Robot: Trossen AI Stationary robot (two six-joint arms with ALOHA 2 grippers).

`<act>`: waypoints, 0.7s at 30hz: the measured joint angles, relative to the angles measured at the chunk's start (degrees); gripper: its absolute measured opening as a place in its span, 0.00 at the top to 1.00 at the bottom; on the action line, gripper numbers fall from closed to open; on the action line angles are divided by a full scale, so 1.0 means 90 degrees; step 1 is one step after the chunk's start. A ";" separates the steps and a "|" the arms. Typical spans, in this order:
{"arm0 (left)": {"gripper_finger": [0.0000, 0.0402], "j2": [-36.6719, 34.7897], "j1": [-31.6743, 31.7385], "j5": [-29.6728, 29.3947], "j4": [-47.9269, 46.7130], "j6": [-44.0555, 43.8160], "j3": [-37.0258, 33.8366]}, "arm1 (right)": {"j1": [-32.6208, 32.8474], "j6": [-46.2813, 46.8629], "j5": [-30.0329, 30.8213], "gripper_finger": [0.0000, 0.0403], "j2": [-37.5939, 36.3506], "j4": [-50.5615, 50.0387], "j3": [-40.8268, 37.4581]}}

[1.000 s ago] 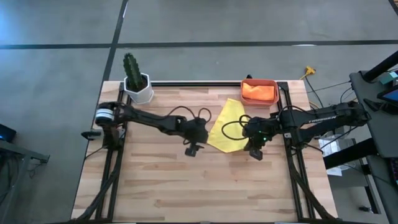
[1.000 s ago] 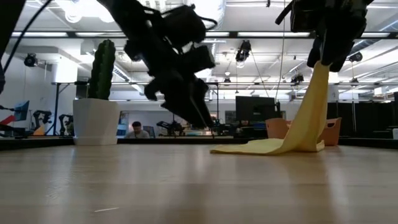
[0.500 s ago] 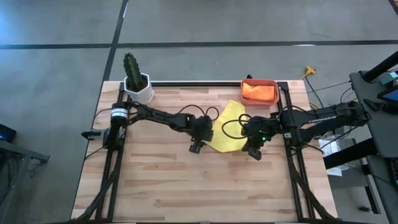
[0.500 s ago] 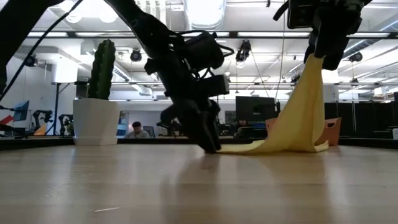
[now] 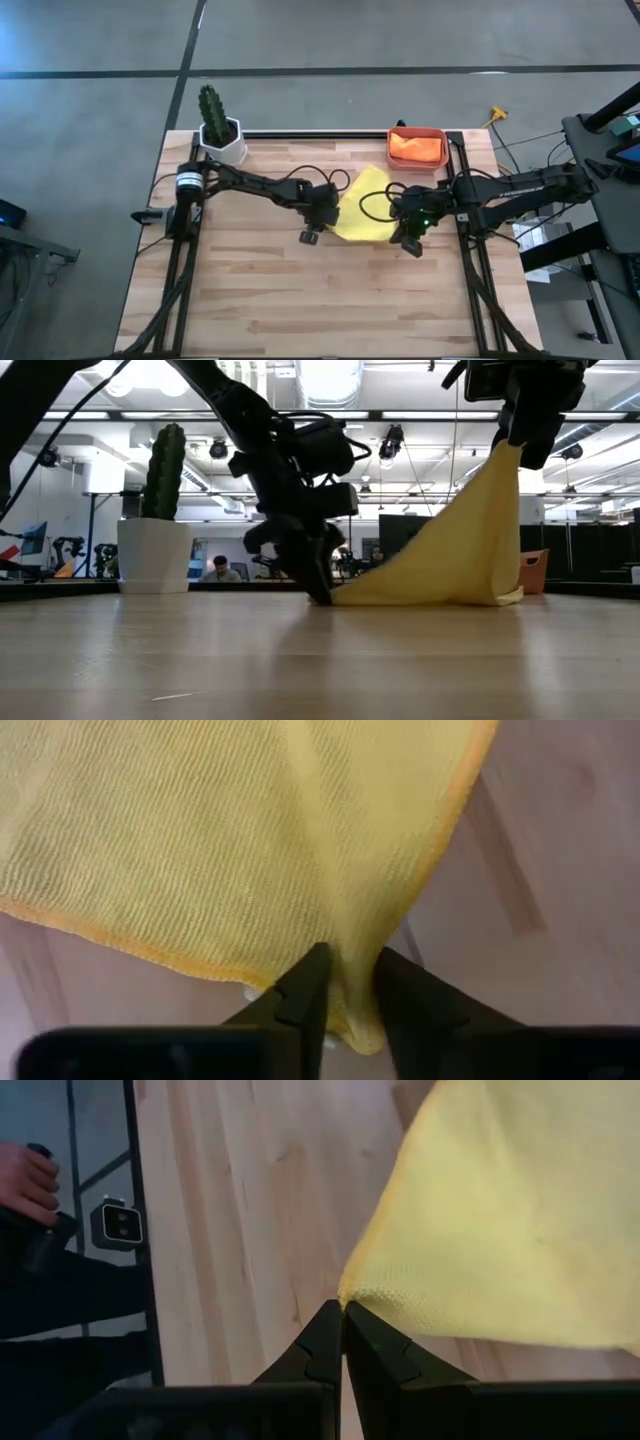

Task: Roll microfiber towels into tight, uniform cylinder then place into a basket
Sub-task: Fold the yellow towel

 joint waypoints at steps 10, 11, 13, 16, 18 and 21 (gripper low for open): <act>0.99 -0.0680 -0.0020 0.0045 -0.1513 -0.0885 -0.0149 | -0.0004 -0.0029 0.0172 0.98 -0.0061 0.0020 0.0002; 0.99 -0.0795 -0.0032 0.0050 -0.1773 -0.1027 -0.0162 | -0.0002 -0.0029 0.0205 0.98 -0.0061 0.0058 0.0002; 1.00 -0.1049 -0.0034 0.0050 -0.2209 -0.1289 -0.0163 | -0.0002 -0.0079 0.0228 0.98 -0.0061 0.0167 0.0002; 1.00 -0.1503 -0.0029 -0.0002 -0.2878 -0.1504 -0.0162 | -0.0018 -0.0124 0.0655 0.98 -0.0061 0.0239 0.0002; 1.00 -0.1927 -0.0001 -0.0310 -0.3164 -0.1564 -0.0135 | -0.0027 -0.0120 0.1081 0.98 -0.0070 0.0205 0.0002; 1.00 -0.2644 0.0064 -0.1019 -0.3314 -0.1675 -0.0011 | -0.0095 -0.0092 0.1746 0.98 -0.0083 0.0176 0.0094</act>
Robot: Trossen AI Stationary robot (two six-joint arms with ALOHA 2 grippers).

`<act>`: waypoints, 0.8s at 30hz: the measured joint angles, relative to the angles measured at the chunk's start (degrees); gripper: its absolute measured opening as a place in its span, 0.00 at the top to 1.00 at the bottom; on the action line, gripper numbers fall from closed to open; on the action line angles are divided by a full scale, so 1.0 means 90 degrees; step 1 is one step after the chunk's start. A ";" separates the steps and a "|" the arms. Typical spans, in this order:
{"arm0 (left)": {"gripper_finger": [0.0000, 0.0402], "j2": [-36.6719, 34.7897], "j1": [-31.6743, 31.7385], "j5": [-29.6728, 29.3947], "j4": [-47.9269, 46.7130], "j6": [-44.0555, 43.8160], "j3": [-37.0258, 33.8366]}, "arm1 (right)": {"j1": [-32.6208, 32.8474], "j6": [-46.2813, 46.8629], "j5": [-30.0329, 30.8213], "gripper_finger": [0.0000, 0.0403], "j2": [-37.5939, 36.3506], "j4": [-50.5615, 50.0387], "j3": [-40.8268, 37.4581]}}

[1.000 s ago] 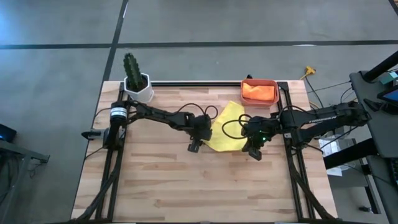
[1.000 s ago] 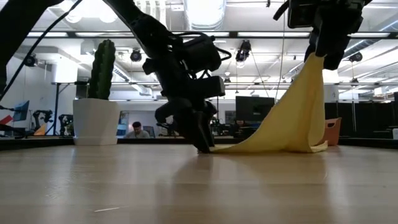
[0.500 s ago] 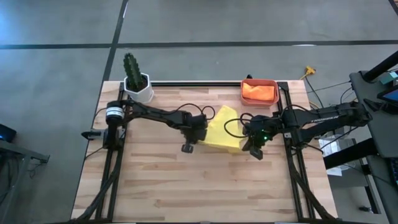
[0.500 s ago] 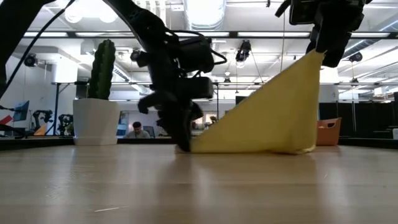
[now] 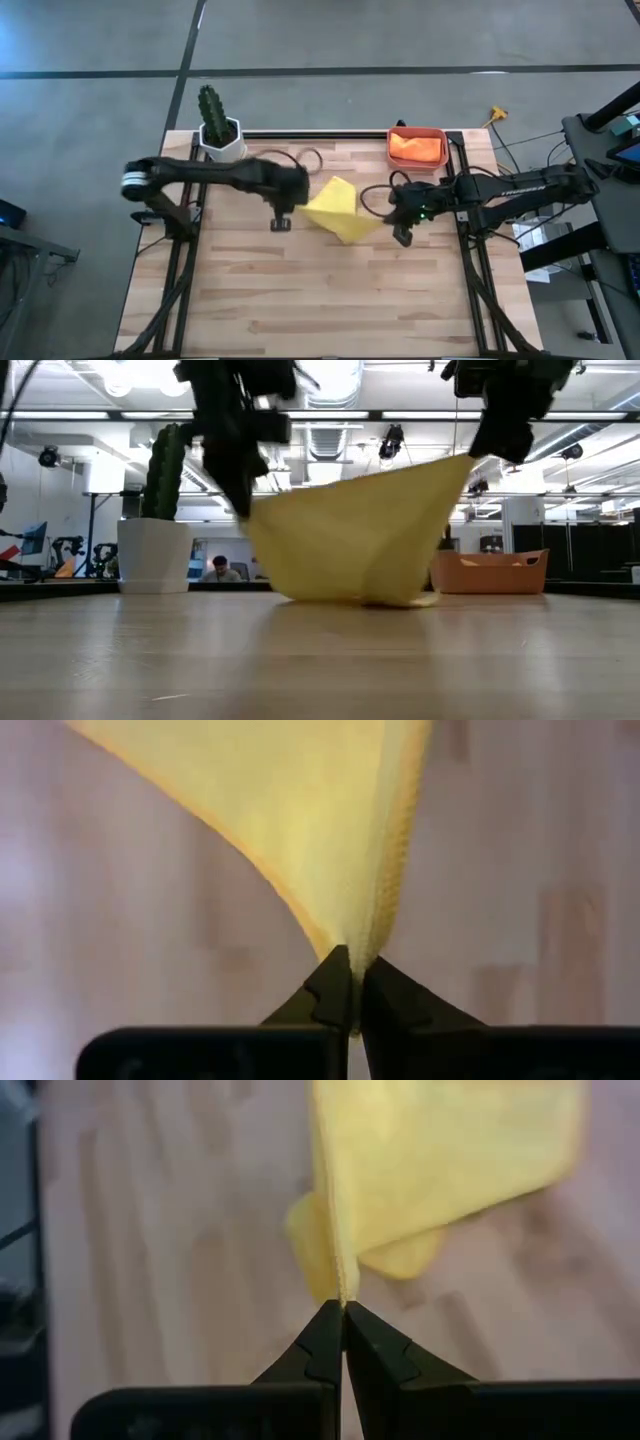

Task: Roll microfiber towels into tight, uniform cylinder then place into a basket
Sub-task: Fold the yellow towel

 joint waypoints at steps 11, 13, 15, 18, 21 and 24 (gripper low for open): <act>1.00 -0.1589 0.0617 -0.1695 -0.0279 -0.0001 0.1140 | -0.0775 -0.2621 0.2206 0.98 0.0274 0.0447 0.1717; 1.00 -0.1597 0.0782 -0.1921 -0.0281 0.0038 0.1485 | -0.1073 -0.3066 0.2260 0.98 0.0497 0.0421 0.2134; 1.00 -0.1589 0.0990 -0.1971 -0.0305 0.0184 0.1796 | -0.1358 -0.3443 0.2253 0.98 0.0758 0.0395 0.2534; 1.00 -0.1490 0.1299 -0.2120 -0.0480 0.0165 0.2261 | -0.1712 -0.3744 0.2239 0.98 0.1185 0.0086 0.3165; 1.00 -0.1447 0.1417 -0.2158 -0.1002 -0.0040 0.2549 | -0.1861 -0.3748 0.1974 0.98 0.1534 -0.0680 0.3776; 1.00 -0.1554 0.1341 -0.1940 -0.1479 -0.0451 0.2473 | -0.1851 -0.3584 0.1370 0.98 0.1747 -0.1576 0.4049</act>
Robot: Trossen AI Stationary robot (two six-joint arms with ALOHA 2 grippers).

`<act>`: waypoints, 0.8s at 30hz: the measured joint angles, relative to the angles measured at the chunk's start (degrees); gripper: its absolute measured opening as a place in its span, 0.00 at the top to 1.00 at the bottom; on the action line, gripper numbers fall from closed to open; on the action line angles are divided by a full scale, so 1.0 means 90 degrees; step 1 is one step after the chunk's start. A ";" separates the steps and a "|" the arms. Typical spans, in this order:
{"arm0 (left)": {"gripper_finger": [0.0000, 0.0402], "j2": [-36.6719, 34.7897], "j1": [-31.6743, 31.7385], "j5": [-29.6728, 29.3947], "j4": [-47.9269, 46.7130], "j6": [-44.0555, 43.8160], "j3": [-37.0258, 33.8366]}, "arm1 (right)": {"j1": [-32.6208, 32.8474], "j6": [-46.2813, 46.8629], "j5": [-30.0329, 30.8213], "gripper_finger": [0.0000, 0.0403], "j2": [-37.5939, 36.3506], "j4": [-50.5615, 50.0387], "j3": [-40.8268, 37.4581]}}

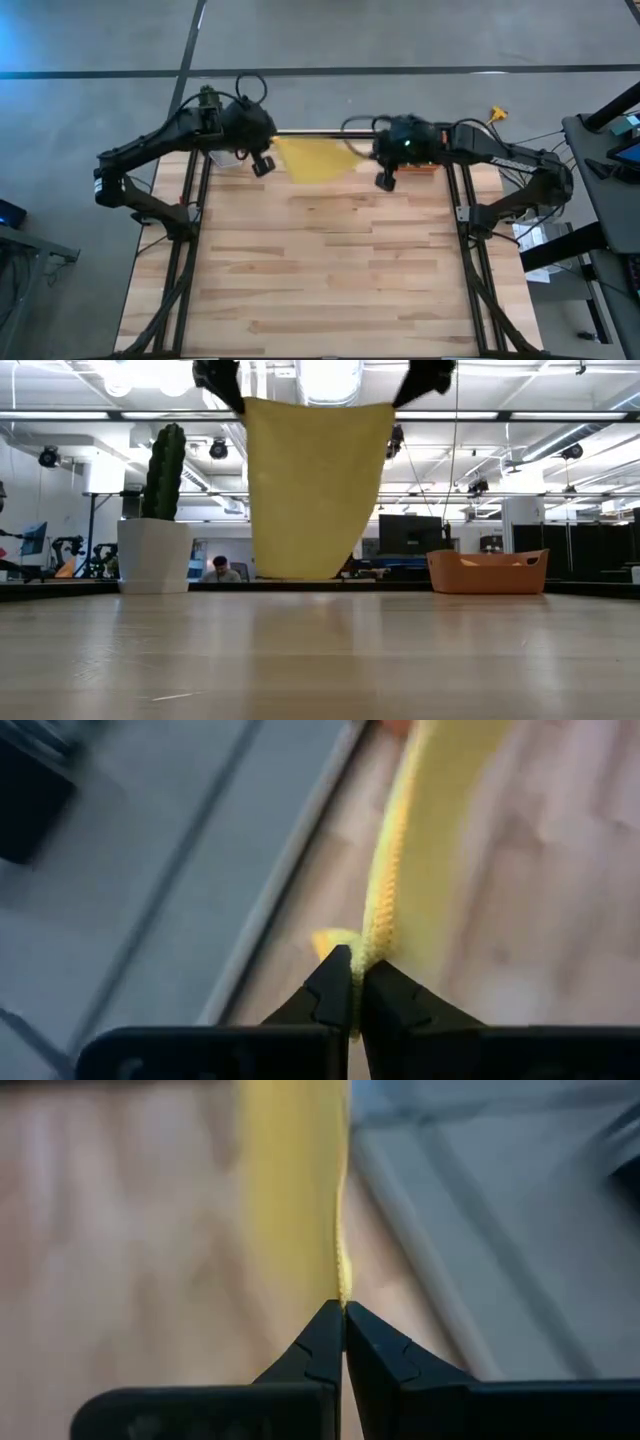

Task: Roll microfiber towels into tight, uniform cylinder then place into a basket
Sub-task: Fold the yellow towel

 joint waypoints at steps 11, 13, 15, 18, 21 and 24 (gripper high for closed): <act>1.00 -0.0078 -0.2011 0.1287 0.0285 -0.2620 -0.2181 | 0.1057 0.1321 -0.1899 0.98 -0.0194 0.0429 -0.2008; 1.00 -0.0077 -0.2476 0.1652 0.0947 -0.3250 -0.2781 | 0.1351 0.1643 -0.2215 0.98 -0.0233 0.0944 -0.2523; 1.00 -0.0077 -0.2901 0.1990 0.1696 -0.3976 -0.3343 | 0.1643 0.2039 -0.2544 0.98 -0.0250 0.1534 -0.3023; 1.00 -0.0075 -0.3395 0.2389 0.2620 -0.4935 -0.4001 | 0.2080 0.2701 -0.2947 0.98 -0.0251 0.2309 -0.3659; 1.00 -0.0075 -0.3731 0.2651 0.2964 -0.5406 -0.4228 | 0.2433 0.3246 -0.3198 0.98 -0.0264 0.2639 -0.3941; 1.00 -0.0076 -0.3816 0.2660 0.2977 -0.5331 -0.4224 | 0.2603 0.3240 -0.3123 0.98 -0.0331 0.2663 -0.3963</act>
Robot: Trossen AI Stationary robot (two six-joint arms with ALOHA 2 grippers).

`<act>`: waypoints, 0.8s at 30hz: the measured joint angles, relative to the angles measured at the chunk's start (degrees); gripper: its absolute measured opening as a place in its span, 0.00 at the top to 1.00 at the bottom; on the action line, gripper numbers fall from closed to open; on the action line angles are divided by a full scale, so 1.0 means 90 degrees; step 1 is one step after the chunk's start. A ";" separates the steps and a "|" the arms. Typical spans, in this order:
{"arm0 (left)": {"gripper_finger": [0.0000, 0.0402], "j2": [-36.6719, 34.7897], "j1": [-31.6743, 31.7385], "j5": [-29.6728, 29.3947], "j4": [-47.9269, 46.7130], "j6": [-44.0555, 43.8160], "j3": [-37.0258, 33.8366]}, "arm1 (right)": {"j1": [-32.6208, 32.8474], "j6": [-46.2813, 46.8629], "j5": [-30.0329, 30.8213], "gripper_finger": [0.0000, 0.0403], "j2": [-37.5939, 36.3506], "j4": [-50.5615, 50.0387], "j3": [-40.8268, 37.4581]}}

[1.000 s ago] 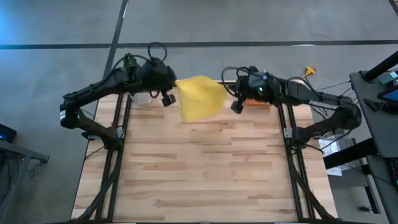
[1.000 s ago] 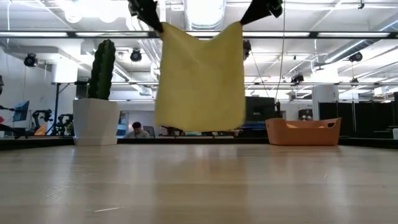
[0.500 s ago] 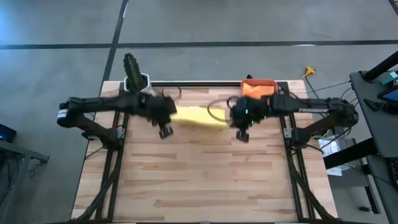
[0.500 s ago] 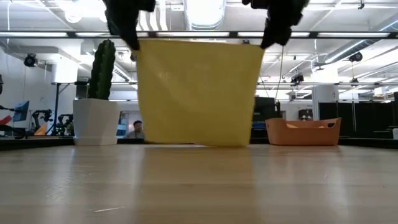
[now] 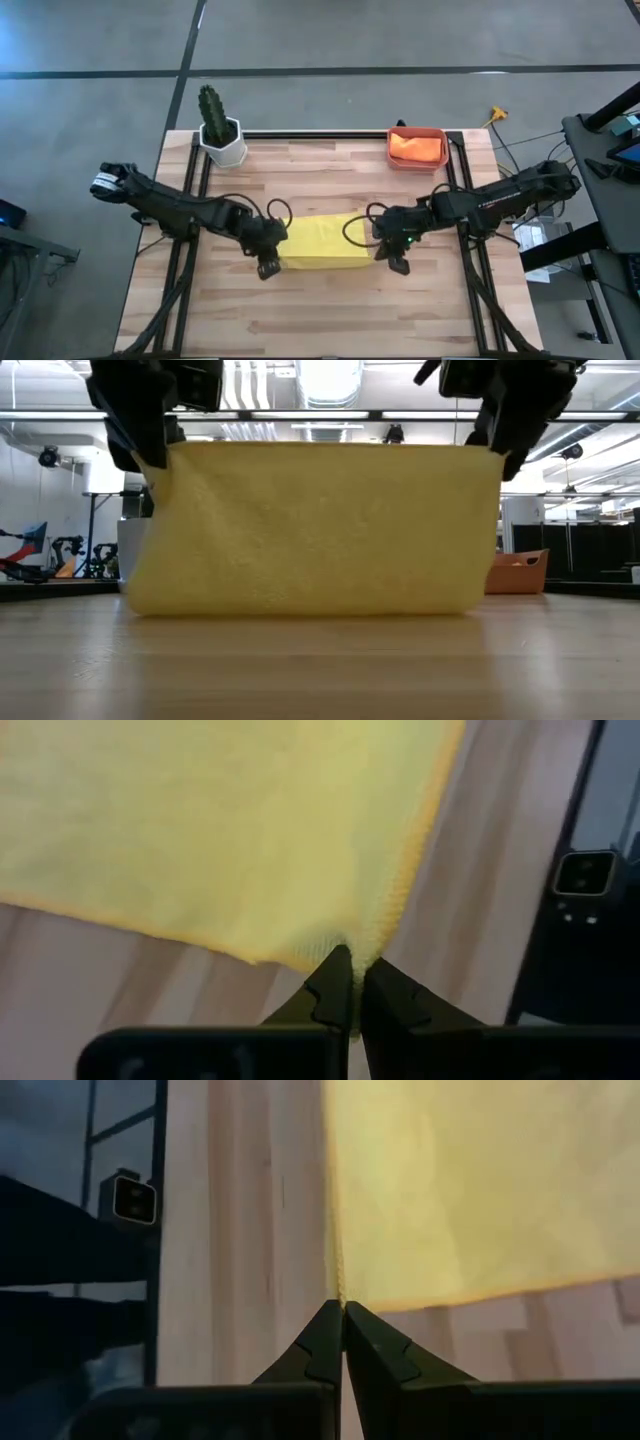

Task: Roll microfiber towels into tight, uniform cylinder then place into a basket
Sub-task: Fold the yellow towel

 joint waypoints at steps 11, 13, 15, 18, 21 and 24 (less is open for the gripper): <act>1.00 0.0197 0.1186 -0.0486 0.0052 0.1597 -0.0797 | -0.0985 -0.1905 0.1475 0.98 0.0276 0.0244 -0.0175; 1.00 0.0239 0.1462 -0.0493 0.0142 0.1746 -0.0977 | -0.1269 -0.2126 0.1522 0.98 0.0440 0.0310 -0.0175; 1.00 0.0252 0.1649 -0.0481 0.0335 0.1852 -0.1097 | -0.1504 -0.2283 0.1535 0.98 0.0637 0.0378 -0.0174; 1.00 0.0261 0.1828 -0.0420 0.0601 0.1980 -0.1260 | -0.1725 -0.2462 0.1419 0.98 0.0975 0.0596 -0.0175; 1.00 0.0319 0.1909 -0.0266 0.0751 0.2015 -0.1325 | -0.1811 -0.2476 0.1019 0.98 0.1340 0.0801 -0.0175; 1.00 0.0450 0.1907 -0.0166 0.0791 0.2023 -0.1328 | -0.1800 -0.2476 0.0818 0.98 0.1664 0.0934 -0.0180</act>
